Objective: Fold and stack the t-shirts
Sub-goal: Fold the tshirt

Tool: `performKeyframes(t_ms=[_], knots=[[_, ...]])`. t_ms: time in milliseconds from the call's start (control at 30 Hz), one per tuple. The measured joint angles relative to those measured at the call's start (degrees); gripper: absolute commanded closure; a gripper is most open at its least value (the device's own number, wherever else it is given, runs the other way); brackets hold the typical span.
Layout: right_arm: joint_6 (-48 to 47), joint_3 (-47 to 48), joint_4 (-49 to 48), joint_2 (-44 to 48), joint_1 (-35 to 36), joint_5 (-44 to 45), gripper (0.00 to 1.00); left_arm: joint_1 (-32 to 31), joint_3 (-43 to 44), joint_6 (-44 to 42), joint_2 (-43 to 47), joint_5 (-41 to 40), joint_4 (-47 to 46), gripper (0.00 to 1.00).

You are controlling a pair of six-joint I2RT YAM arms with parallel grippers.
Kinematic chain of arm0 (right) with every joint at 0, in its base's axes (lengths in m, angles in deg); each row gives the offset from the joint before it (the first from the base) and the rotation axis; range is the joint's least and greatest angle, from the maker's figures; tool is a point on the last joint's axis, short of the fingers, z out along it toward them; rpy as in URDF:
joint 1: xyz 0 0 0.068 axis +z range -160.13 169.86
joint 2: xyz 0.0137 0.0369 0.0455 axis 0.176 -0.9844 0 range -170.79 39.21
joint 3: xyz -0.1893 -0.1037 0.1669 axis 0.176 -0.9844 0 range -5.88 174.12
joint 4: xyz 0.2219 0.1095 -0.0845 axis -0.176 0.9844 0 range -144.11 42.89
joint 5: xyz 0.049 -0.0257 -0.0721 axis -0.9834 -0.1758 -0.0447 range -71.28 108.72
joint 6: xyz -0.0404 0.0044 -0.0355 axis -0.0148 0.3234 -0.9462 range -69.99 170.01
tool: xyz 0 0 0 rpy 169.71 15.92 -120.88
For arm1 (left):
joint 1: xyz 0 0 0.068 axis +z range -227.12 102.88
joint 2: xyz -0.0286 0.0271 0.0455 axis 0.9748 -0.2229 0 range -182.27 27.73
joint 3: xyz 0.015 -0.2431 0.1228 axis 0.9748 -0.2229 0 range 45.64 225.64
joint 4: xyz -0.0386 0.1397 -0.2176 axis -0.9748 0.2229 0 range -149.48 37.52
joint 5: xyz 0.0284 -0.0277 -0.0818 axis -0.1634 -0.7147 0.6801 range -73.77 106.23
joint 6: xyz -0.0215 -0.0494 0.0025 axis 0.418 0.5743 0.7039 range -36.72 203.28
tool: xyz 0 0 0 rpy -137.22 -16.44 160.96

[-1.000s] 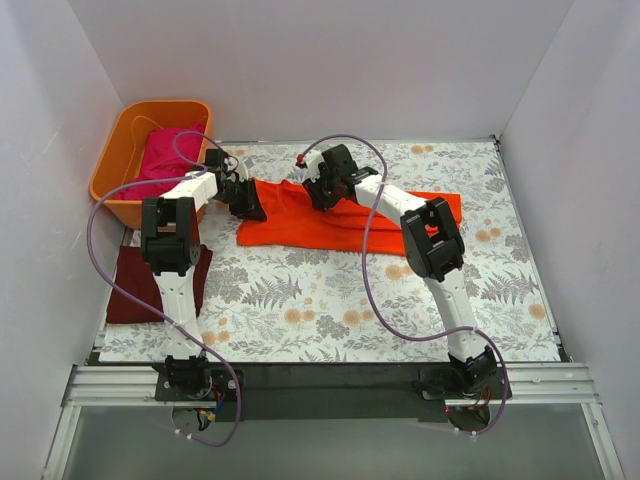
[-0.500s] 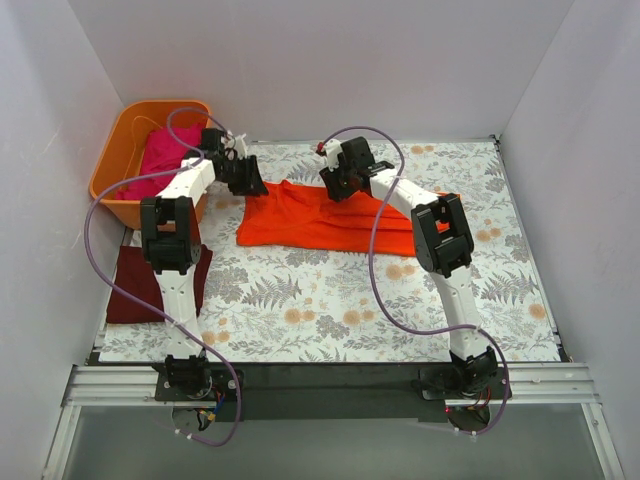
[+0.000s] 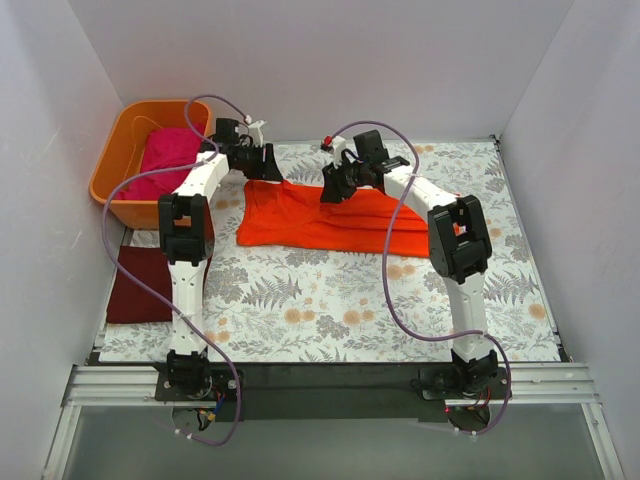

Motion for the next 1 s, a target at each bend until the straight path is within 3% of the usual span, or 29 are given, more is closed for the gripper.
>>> performKeyframes(t_ms=[233,600,833,1000], knots=[[3.8,3.6,-0.5,-3.8,0.5,-5.7,0.54,-1.2,0.0,0.8,-3.7,0.3,-2.1,0.58],[8.3,4.8,-5.1,-9.3,1.8,-5.6,0.48,-1.9,0.2,2.4,-3.7,0.4,-5.6,0.68],[9.7,5.2,-6.9,-11.0,2.1,-2.5,0.48,-1.9,0.2,2.6,-3.7,0.0,-6.0,0.84],[10.2,5.2,-7.7,-11.0,2.1,-0.4,0.48,-1.9,0.2,2.3,-3.7,-0.4,-5.9,1.0]])
